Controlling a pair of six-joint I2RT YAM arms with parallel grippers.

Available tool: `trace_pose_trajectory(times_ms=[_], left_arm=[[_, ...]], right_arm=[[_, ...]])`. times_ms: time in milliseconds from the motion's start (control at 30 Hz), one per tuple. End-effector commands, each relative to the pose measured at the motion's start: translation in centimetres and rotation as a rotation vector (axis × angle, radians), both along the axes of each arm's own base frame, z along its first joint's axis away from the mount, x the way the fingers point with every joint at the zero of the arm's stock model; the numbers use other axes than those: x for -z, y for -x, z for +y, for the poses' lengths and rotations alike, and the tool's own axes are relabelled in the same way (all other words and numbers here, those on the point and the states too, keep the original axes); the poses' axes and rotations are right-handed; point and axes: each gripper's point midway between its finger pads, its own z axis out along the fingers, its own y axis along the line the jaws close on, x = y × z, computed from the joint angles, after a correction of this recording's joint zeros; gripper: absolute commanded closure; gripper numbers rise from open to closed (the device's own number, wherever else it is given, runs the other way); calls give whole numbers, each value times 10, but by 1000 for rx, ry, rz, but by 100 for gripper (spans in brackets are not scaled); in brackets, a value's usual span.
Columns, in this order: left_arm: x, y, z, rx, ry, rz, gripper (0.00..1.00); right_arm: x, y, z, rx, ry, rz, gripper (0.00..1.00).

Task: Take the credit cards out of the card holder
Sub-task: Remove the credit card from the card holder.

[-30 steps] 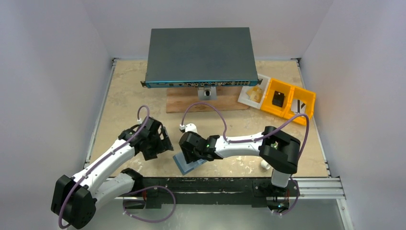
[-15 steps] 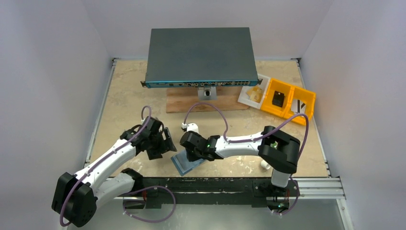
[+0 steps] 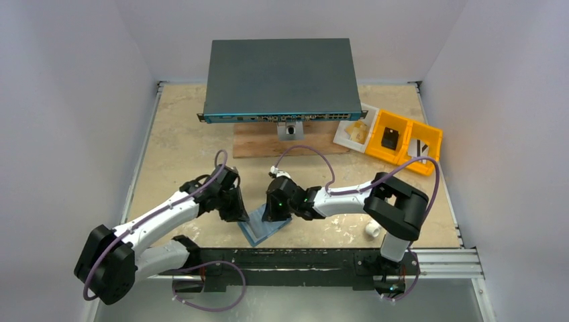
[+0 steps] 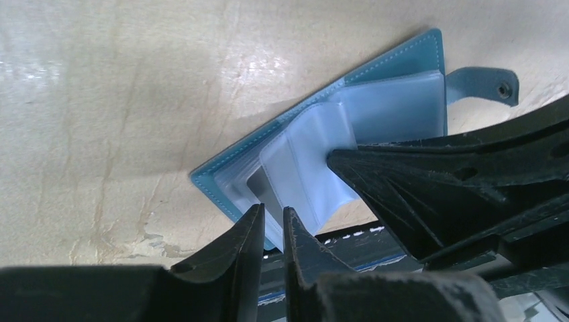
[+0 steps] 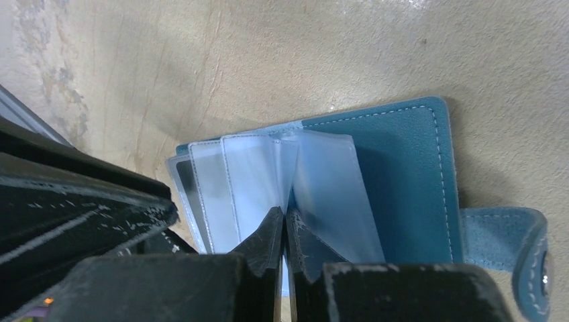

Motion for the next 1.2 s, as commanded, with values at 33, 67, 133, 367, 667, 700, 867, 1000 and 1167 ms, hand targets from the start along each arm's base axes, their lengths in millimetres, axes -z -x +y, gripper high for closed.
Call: trace_pose_trajectory(times_ms=[33,67,133,367,667,700,867,1000,1167], left_arm=[[-12,-11,-21,43,27,-36,88],[-10,-11,-21,42,21,-31,89],[-6,-11,-21,37,15,-27,89],[7,-10,-20,38,-7,0,83],[19,-8,-19,33,-23,26,75],[20,-8,-19,34,-25,28,74],[24,-9,-24,39,-18,33,71],[25,-13,-30,38,-5,38,72],[23,-20,-36,30,5,31,78]], right_arm=[[41,16,-40,19,140,96,100],[41,15,-40,21,140,97,100],[41,14,-41,25,138,97,100],[41,15,-40,17,139,99,100],[42,13,-40,15,140,97,100],[42,14,-40,15,140,98,100],[41,13,-39,10,133,96,100],[39,14,-40,7,127,91,100],[34,13,-41,11,119,82,100]])
